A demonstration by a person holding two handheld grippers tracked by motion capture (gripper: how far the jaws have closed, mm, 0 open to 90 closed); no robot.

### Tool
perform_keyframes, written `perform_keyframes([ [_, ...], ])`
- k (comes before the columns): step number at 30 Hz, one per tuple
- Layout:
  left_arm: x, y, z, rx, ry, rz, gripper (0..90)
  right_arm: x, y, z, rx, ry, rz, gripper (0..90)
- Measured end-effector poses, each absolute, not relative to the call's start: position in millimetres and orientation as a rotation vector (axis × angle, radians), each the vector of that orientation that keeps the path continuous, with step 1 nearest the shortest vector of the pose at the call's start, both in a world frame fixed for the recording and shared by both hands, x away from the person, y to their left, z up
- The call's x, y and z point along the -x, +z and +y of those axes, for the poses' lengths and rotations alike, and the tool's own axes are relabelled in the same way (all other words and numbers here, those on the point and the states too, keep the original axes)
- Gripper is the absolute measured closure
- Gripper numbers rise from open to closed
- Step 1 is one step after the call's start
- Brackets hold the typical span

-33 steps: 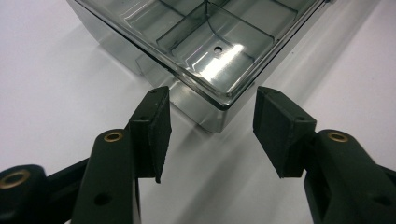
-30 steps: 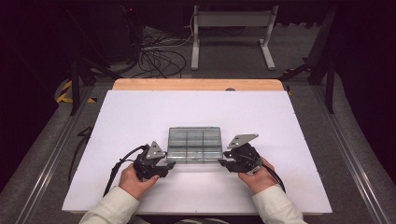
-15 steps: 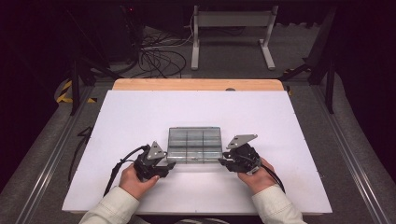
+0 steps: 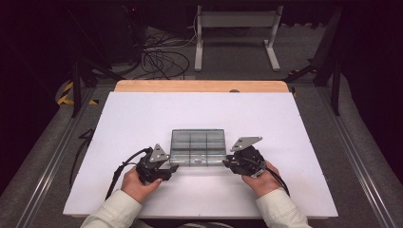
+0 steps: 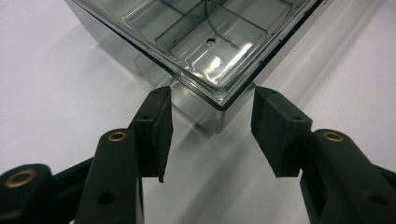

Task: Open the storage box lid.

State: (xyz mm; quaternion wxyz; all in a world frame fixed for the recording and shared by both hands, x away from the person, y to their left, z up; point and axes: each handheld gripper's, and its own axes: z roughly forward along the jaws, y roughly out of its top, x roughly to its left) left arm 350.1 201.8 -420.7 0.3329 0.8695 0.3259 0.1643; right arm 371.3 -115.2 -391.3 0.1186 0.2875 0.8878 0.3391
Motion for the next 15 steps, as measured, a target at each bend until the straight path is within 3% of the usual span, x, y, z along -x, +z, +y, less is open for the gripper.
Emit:
perform_keyframes([
  [15,-349.6,-419.3,203.0,-2.257,0.420,0.848,50.1,-372.5,-389.7,-117.2,-0.851,1.028,2.599,73.0],
])
